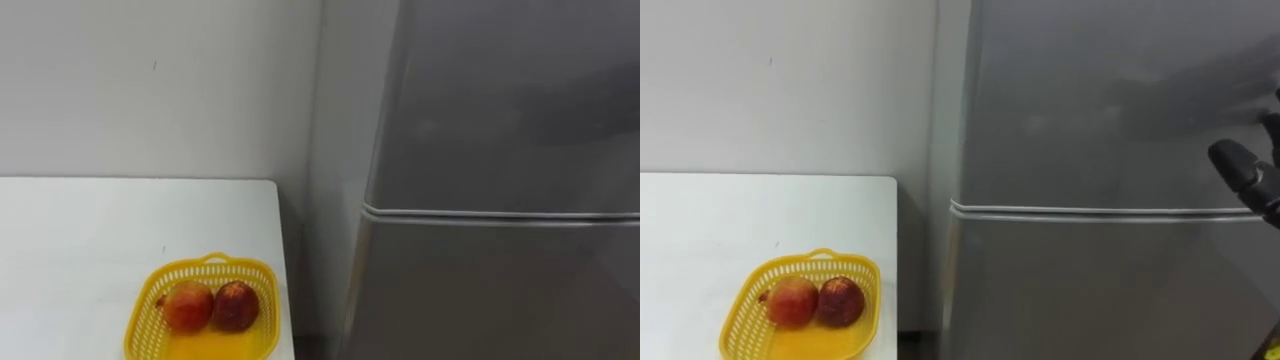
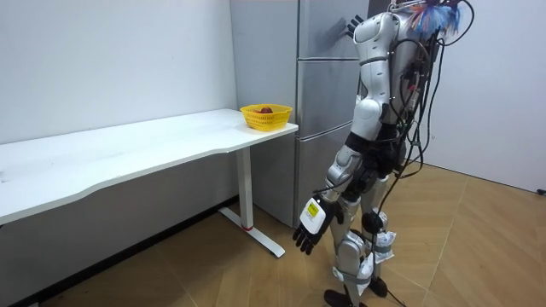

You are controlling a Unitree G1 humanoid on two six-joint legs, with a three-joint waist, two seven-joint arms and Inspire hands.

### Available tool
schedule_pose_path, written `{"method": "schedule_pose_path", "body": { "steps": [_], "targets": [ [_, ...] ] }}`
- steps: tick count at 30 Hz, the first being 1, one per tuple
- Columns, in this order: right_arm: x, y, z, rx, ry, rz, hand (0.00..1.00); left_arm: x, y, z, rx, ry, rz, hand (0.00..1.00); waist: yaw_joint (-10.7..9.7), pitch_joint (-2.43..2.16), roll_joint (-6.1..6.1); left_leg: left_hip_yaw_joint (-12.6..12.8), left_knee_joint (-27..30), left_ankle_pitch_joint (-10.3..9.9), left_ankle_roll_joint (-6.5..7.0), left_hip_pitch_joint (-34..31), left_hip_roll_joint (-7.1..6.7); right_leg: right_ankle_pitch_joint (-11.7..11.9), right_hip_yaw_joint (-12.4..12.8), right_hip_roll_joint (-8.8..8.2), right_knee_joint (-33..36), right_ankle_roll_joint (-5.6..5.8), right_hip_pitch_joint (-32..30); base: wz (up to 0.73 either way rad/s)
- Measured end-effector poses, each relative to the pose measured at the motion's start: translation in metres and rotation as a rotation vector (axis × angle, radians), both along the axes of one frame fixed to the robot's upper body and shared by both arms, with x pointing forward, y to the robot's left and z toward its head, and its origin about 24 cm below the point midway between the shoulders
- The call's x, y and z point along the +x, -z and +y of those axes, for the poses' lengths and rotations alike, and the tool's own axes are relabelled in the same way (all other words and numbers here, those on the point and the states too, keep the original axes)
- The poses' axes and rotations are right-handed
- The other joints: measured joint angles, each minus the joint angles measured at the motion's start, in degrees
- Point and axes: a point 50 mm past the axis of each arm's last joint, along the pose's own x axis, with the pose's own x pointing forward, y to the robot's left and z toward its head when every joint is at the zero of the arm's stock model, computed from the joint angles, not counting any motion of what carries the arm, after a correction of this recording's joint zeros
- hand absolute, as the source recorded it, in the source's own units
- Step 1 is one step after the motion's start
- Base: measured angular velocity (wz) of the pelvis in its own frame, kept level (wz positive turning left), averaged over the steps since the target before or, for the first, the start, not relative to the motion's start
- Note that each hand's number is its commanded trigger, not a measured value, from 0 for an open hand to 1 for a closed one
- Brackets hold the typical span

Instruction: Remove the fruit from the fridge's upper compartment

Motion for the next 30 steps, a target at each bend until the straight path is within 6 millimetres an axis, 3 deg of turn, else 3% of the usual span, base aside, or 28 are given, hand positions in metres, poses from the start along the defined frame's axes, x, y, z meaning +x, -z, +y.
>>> {"method": "schedule_pose_path", "body": {
  "steps": [8, 17, 26, 30],
  "targets": [
    [0.0, 0.0, 0.0, 0.003, -0.002, 0.0, 0.0, 0.004, 0.0, 0.0, 0.001, 0.005, -0.012, 0.0, 0.0, -0.18, 0.26, -0.1, 0.0, 0.0, -0.01, 0.4, 0.0, 0.0, -0.1, 0.0, 0.0, -0.01, 0.7, 0.02],
    [0.0, 0.001, 0.0, 0.029, -0.017, -0.008, 0.0, 0.005, 0.0, 0.0, 0.011, 0.008, -0.017, 0.0, -0.3, 0.3, 0.35, -0.1, 0.0, 0.0, -0.02, 0.9, -0.03, 0.0, 0.1, 0.03, -0.5, 0.0, 0.6, 0.0],
    [-0.008, 0.003, -0.009, 0.039, 0.017, -0.004, 0.0, 0.004, -0.001, 0.002, 0.029, 0.003, -0.023, 0.0, -1.8, 0.08, 0.49, -0.1, -0.1, 0.0, -0.04, 0.2, -0.03, 0.5, 0.0, 0.22, -0.9, 0.03, 0.7, 0.0],
    [-0.013, 0.013, -0.013, -0.008, 0.075, 0.067, 0.0, 0.014, -0.001, 0.002, 0.033, 0.008, -0.047, 0.0, -1.8, 0.09, 0.93, 0.0, -0.3, -0.1, -0.07, 0.4, 0.04, 0.5, 0.1, 0.29, -1.0, 0.04, 0.7, -0.01]
  ]
}}
